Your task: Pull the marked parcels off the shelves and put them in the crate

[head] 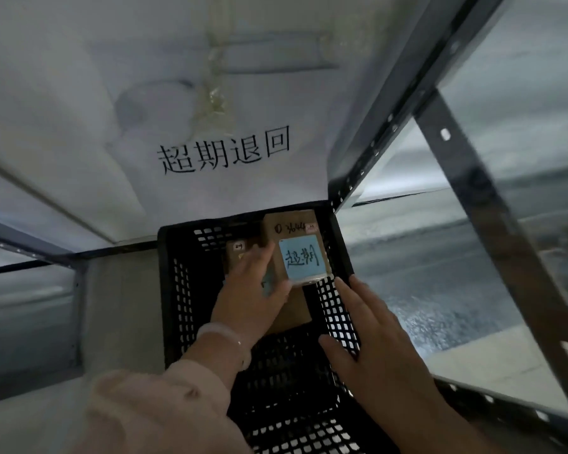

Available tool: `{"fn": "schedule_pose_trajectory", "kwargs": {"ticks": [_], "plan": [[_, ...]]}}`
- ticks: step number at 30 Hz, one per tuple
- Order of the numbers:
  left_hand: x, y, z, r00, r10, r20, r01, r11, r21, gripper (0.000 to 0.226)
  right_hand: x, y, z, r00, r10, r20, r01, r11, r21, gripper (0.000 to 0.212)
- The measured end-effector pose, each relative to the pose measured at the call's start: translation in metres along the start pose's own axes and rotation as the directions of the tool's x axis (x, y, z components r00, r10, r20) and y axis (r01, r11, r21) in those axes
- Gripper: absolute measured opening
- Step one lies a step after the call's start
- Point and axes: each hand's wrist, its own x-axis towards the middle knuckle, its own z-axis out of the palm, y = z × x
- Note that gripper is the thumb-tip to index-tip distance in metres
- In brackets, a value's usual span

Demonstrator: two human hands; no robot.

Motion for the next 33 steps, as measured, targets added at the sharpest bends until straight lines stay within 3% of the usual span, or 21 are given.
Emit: {"fn": "schedule_pose_trajectory", "kwargs": {"ticks": [5, 10, 18, 25, 33], "plan": [[-0.067, 0.065, -0.06, 0.97, 0.232, -0.078, -0.202, 0.939, 0.28, 0.07, -0.036, -0.044, -0.045, 0.995, -0.047, -0.091, 0.041, 0.997, -0.061, 0.074], [-0.134, 0.14, -0.121, 0.857, 0.504, -0.111, -0.428, 0.815, 0.391, 0.068, -0.097, -0.093, -0.094, 0.96, -0.119, -0.252, 0.094, 0.99, -0.108, 0.074], [-0.23, 0.25, -0.173, 0.695, 0.706, -0.139, -0.558, 0.651, 0.514, 0.064, -0.207, -0.127, -0.191, 0.848, -0.255, -0.464, 0.179, 0.963, -0.202, 0.07], [-0.312, 0.356, -0.151, 0.431, 0.892, -0.139, -0.699, 0.427, 0.573, 0.061, -0.308, -0.092, -0.281, 0.629, -0.33, -0.704, 0.178, 0.943, -0.283, 0.068], [-0.41, 0.483, -0.032, 0.226, 0.972, -0.065, -0.824, 0.226, 0.52, 0.064, -0.463, 0.014, -0.356, 0.568, -0.2, -0.798, -0.136, 0.934, -0.331, 0.076]]}}
